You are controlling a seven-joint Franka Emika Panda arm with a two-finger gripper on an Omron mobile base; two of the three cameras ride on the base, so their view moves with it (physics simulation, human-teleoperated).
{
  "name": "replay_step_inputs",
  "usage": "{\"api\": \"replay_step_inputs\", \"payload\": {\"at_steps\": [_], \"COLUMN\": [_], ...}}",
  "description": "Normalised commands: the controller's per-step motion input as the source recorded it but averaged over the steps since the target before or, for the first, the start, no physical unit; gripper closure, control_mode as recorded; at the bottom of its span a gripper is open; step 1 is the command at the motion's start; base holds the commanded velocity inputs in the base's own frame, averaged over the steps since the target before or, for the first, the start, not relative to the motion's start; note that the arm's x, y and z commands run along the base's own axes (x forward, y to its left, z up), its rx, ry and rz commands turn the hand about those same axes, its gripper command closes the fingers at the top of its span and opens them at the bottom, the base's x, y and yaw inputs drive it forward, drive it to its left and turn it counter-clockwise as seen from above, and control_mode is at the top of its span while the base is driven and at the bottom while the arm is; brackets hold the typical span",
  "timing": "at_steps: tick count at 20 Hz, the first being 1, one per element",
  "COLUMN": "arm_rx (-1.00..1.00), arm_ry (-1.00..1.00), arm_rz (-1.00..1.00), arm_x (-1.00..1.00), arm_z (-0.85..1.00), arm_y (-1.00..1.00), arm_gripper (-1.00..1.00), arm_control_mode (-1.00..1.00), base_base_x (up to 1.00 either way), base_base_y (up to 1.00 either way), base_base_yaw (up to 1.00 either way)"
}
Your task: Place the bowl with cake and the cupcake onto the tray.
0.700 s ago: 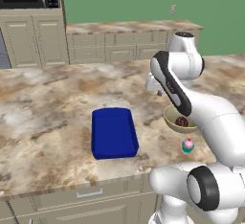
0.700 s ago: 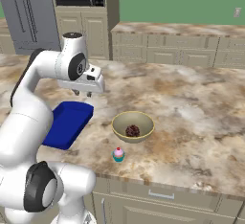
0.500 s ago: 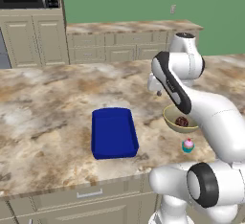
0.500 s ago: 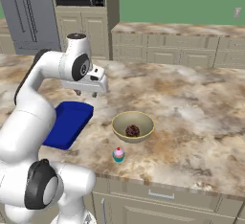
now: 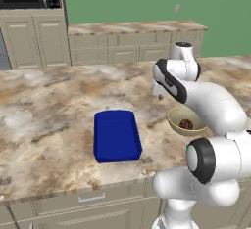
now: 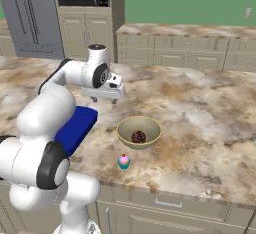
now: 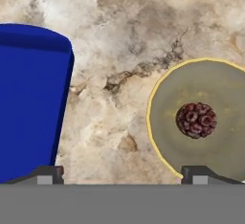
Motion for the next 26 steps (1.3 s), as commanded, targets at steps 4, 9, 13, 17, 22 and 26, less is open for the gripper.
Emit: {"api": "replay_step_inputs", "payload": {"at_steps": [4, 9, 13, 17, 22, 26], "arm_rx": [-0.01, -0.11, -0.09, 0.00, 0.00, 0.00], "arm_ry": [-0.01, 0.11, 0.13, 0.08, 0.08, 0.04], "arm_rz": [0.09, 0.04, -0.08, -0.13, -0.16, -0.14], "arm_x": [0.66, 0.45, 0.04, -0.08, -0.06, 0.00], "arm_z": [-0.35, -0.55, -0.56, -0.38, -0.41, -0.40], "arm_y": [-0.06, -0.05, -0.16, -0.51, -0.25, 0.28], "arm_gripper": [-1.00, -1.00, -1.00, -1.00, -1.00, -1.00], "arm_control_mode": [-1.00, -1.00, -1.00, -1.00, -1.00, -1.00], "base_base_x": [0.00, 0.00, 0.00, 0.00, 0.00, 0.00], "base_base_y": [0.00, 0.00, 0.00, 0.00, 0.00, 0.00], "base_base_yaw": [0.00, 0.00, 0.00, 0.00, 0.00, 0.00]}}
